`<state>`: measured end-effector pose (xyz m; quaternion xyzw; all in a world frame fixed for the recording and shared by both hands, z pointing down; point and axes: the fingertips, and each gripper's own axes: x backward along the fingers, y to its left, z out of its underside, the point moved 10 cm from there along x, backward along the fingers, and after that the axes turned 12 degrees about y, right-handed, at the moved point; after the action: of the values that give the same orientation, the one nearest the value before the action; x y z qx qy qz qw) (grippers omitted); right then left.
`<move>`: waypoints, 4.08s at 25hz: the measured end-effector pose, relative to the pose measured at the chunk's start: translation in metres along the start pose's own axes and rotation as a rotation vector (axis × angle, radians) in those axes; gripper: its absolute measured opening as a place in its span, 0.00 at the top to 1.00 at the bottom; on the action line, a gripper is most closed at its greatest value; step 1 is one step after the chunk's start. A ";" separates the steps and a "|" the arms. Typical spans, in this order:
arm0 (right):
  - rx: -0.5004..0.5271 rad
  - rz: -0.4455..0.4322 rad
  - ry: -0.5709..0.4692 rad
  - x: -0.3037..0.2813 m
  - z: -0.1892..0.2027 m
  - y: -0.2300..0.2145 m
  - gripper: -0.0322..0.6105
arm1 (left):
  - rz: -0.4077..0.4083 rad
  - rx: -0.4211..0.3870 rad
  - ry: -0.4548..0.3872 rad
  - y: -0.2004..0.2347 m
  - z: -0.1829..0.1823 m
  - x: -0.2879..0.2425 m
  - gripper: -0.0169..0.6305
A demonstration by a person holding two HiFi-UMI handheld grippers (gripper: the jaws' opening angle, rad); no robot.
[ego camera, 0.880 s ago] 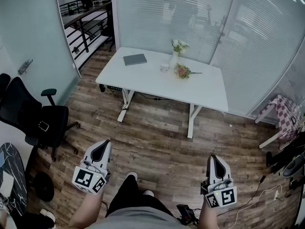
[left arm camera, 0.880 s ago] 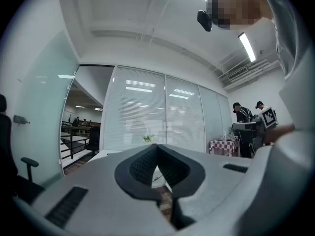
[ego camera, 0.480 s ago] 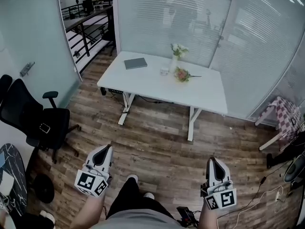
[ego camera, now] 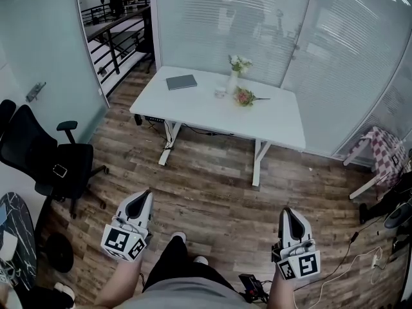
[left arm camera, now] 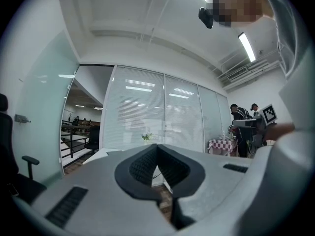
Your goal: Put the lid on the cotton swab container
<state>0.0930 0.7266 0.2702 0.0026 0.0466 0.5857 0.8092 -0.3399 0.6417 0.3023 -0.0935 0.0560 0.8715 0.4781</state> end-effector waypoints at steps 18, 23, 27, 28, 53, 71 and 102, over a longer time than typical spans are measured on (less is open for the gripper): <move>-0.063 -0.008 -0.031 -0.013 -0.005 -0.019 0.91 | 0.014 -0.042 0.003 -0.001 -0.014 -0.029 0.96; -0.059 -0.022 -0.016 -0.034 -0.006 -0.020 0.91 | 0.009 -0.052 0.009 0.008 -0.017 -0.043 0.96; -0.058 -0.030 -0.005 -0.054 -0.004 -0.025 0.91 | 0.013 -0.050 0.007 0.018 -0.018 -0.061 0.96; -0.057 -0.030 -0.003 -0.060 -0.005 -0.026 0.91 | 0.013 -0.050 0.008 0.021 -0.019 -0.066 0.96; -0.043 0.014 0.003 -0.232 -0.022 -0.079 0.91 | 0.061 -0.058 -0.020 0.130 -0.062 -0.238 0.96; -0.034 0.065 -0.007 -0.339 -0.028 -0.085 0.91 | 0.107 -0.065 -0.015 0.217 -0.073 -0.329 0.96; -0.056 -0.002 0.010 -0.448 -0.023 -0.171 0.91 | 0.055 -0.052 0.030 0.235 -0.089 -0.430 0.96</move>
<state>0.1144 0.2470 0.2699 -0.0229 0.0344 0.5861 0.8092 -0.3025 0.1451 0.3109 -0.1175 0.0431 0.8839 0.4506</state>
